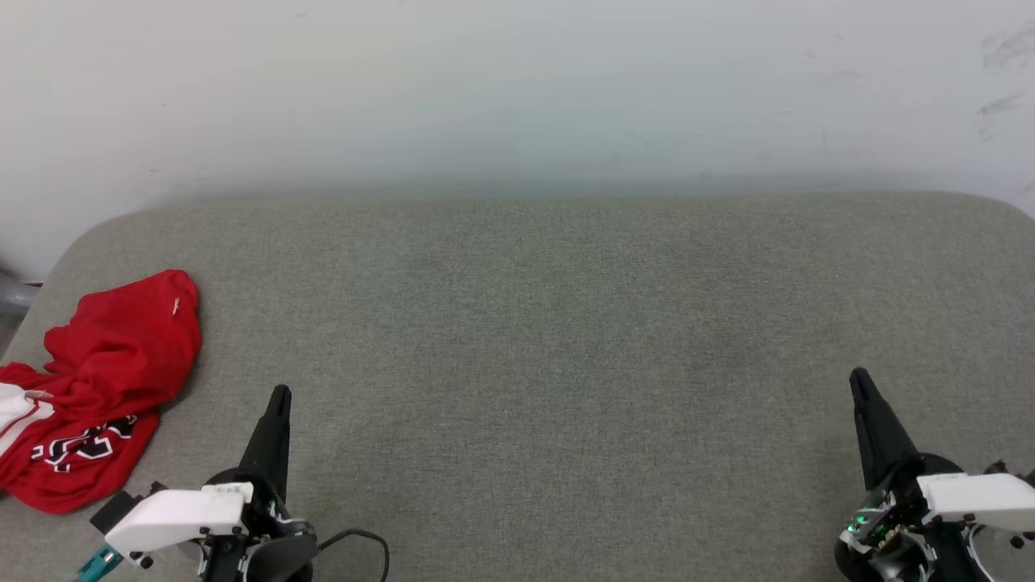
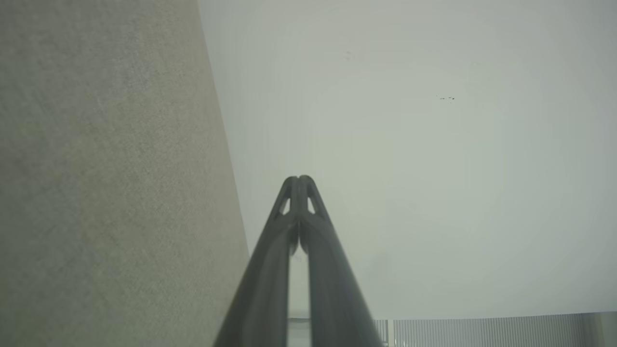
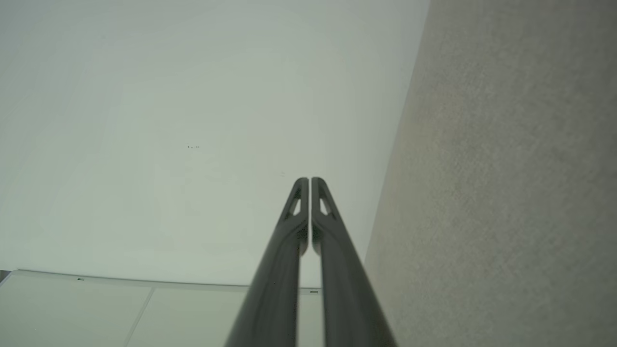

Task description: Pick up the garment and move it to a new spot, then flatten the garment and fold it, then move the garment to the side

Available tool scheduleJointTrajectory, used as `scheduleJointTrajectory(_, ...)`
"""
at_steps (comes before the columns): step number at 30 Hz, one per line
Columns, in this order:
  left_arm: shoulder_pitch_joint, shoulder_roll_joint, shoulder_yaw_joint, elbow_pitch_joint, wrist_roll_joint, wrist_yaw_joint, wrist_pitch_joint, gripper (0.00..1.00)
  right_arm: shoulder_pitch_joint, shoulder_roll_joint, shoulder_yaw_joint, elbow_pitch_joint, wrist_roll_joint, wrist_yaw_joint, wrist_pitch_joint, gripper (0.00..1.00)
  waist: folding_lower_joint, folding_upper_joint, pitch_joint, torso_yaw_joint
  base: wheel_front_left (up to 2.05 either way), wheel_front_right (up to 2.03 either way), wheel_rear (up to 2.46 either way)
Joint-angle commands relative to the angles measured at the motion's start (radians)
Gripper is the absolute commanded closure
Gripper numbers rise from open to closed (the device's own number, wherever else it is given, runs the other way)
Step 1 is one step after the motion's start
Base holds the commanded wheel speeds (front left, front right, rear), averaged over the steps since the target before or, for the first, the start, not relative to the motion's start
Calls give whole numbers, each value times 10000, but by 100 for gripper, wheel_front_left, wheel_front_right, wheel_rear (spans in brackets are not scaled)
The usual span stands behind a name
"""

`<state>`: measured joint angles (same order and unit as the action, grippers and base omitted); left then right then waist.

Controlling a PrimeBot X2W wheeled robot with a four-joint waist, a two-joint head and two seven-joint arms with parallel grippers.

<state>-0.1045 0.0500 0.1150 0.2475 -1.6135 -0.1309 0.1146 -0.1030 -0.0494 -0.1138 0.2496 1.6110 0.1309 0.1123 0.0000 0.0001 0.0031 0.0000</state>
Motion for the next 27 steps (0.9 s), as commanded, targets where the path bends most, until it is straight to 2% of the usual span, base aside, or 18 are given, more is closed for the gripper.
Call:
scheduleJointTrajectory(1, 14, 0, -7, 28, -2, 0, -3, 0, 18, 0, 2, 20, -3, 0, -3, 0, 0, -1, 0, 0, 0, 0, 0)
scheduleJointTrajectory(15, 30, 3, -775, -370, 245, 2, -658, 0, 356, 0, 222, -528, -503, -2, -654, 0, 0, -1, -57, 3, 0, 0, 0)
scheduleJointTrajectory(21, -45, 74, -1066, -800, 1005, 2, -932, 0, 492, -27, 262, -837, -1840, -2, -925, 0, 0, -1, -76, 28, 0, 0, 0)
scheduleJointTrajectory(27, -66, 158, -1222, -981, 2745, 2, -1182, 0, 500, -123, 251, -1068, -3831, -2, -1175, 0, 0, -1, -88, 34, 0, 0, 0)
